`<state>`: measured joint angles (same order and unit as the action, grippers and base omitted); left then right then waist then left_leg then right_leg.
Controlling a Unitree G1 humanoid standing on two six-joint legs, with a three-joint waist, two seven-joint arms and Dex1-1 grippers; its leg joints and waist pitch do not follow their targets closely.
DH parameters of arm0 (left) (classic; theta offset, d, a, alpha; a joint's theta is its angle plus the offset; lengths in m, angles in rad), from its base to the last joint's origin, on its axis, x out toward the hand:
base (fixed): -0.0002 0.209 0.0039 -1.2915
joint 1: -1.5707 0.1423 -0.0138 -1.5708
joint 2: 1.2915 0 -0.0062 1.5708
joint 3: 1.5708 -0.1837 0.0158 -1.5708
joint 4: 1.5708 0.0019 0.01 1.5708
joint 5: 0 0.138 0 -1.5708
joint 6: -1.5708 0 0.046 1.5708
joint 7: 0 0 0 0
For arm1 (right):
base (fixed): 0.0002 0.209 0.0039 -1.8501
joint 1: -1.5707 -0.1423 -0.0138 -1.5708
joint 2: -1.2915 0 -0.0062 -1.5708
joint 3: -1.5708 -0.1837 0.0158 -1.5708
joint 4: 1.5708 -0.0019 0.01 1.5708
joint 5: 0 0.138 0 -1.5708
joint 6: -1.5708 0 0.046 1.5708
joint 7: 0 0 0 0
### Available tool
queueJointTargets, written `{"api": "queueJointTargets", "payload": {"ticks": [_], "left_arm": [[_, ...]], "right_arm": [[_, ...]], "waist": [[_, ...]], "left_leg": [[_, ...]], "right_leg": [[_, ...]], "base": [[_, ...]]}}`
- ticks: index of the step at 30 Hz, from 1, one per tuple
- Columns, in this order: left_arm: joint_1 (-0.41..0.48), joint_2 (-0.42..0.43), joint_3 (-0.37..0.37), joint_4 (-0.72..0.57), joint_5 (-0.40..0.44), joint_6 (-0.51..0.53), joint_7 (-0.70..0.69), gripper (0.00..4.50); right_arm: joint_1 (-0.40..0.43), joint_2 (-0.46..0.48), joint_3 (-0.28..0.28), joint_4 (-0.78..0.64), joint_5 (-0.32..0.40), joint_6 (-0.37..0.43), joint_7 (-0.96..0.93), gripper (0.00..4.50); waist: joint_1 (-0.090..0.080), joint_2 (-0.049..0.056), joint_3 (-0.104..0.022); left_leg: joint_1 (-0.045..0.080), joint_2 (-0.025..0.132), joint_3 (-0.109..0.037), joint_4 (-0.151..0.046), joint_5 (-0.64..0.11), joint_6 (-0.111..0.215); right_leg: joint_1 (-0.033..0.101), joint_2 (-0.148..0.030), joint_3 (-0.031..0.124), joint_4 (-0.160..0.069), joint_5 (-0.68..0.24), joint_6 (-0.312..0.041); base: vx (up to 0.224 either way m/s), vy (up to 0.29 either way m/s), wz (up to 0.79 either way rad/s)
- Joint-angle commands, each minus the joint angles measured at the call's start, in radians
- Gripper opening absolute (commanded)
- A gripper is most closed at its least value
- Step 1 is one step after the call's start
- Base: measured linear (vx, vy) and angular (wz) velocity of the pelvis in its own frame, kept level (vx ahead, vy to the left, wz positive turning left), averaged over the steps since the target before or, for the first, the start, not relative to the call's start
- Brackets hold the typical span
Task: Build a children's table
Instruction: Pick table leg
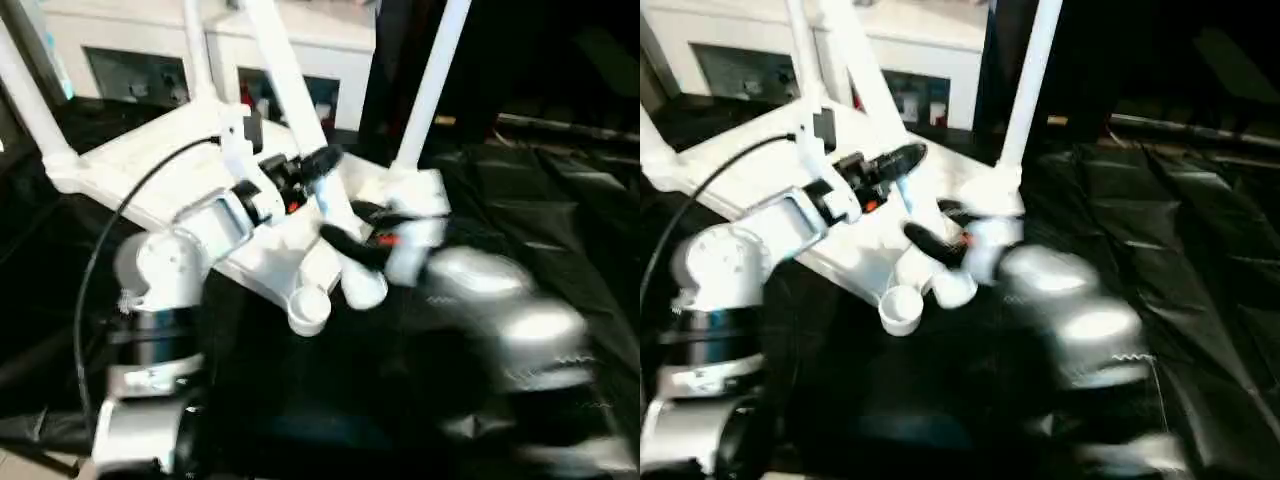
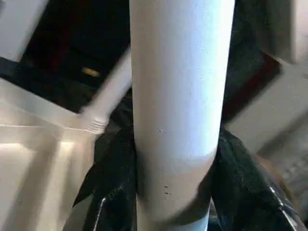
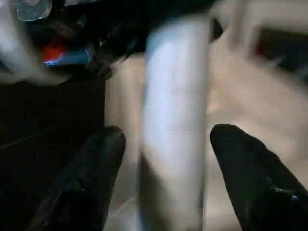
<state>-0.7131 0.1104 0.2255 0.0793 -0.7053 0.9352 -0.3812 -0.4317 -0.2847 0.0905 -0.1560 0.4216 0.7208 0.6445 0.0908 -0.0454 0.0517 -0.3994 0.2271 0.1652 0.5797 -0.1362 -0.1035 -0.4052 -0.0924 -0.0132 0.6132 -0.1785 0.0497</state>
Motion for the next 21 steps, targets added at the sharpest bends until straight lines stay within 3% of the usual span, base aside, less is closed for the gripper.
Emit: {"api": "queueJointTargets", "payload": {"ticks": [1,5,6,7,9,10,16,21], "left_arm": [[-0.020,0.019,-0.028,-0.047,-0.043,0.039,-0.056,1.79],[-0.010,0.066,-0.047,-0.104,-0.099,0.096,-0.136,1.79],[-0.011,0.070,-0.044,-0.114,-0.121,0.113,-0.154,1.79],[-0.011,0.070,-0.044,-0.114,-0.121,0.113,-0.154,1.79],[-0.016,0.070,-0.039,-0.117,-0.143,0.123,-0.167,1.79],[-0.019,0.067,-0.032,-0.118,-0.156,0.126,-0.172,1.79],[-0.025,0.083,-0.042,-0.119,-0.163,0.127,-0.195,1.79],[-0.023,0.092,-0.052,-0.114,-0.157,0.123,-0.203,1.79]], "right_arm": [[-0.002,-0.037,-0.029,-0.029,0.083,0.111,0.073,3.32],[-0.011,-0.068,-0.045,-0.014,0.128,0.194,0.097,3.32],[-0.015,-0.081,-0.054,-0.018,0.155,0.243,0.100,3.32],[-0.015,-0.081,-0.054,-0.018,0.155,0.243,0.100,3.32],[-0.021,-0.093,-0.073,-0.025,0.200,0.304,0.101,3.32],[-0.025,-0.094,-0.079,-0.025,0.214,0.320,0.102,3.32],[-0.028,-0.103,-0.065,-0.005,0.199,0.328,0.102,2.79],[-0.020,-0.106,-0.054,-0.013,0.205,0.334,0.093,2.42]], "waist": [[0.003,0.003,-0.074],[0.001,0.001,-0.074],[0.001,-0.006,-0.072],[0.004,-0.001,-0.072],[0.004,-0.001,-0.071],[0.007,0.007,-0.071],[0.008,0.003,-0.072],[0.008,0.006,-0.073]], "left_leg": [[0.026,-0.024,0.019,-0.057,-0.200,-0.011],[0.027,-0.023,0.022,-0.056,-0.205,-0.025],[0.028,-0.024,0.025,-0.055,-0.212,-0.029],[0.029,-0.022,0.023,-0.057,-0.221,-0.032],[0.029,-0.023,0.023,-0.058,-0.235,-0.038],[0.031,-0.022,0.022,-0.058,-0.242,-0.043],[0.027,-0.022,0.019,-0.060,-0.252,-0.060],[0.028,-0.022,0.019,-0.060,-0.244,-0.064]], "right_leg": [[0.051,0.000,0.001,-0.055,-0.063,-0.178],[0.045,-0.004,0.002,-0.058,-0.121,-0.186],[0.043,-0.003,0.002,-0.061,-0.142,-0.186],[0.043,-0.004,0.002,-0.061,-0.161,-0.184],[0.042,-0.004,0.002,-0.064,-0.188,-0.169],[0.039,-0.005,0.002,-0.066,-0.201,-0.162],[0.039,-0.006,0.001,-0.069,-0.220,-0.139],[0.039,-0.004,0.000,-0.066,-0.197,-0.144]], "base": [[0.000,0.000,0.00],[0.000,0.000,0.00],[0.000,0.000,0.00],[0.000,0.000,0.00],[0.000,0.000,0.00],[0.000,0.000,0.00],[0.000,0.000,0.00],[0.000,0.000,0.00]]}}
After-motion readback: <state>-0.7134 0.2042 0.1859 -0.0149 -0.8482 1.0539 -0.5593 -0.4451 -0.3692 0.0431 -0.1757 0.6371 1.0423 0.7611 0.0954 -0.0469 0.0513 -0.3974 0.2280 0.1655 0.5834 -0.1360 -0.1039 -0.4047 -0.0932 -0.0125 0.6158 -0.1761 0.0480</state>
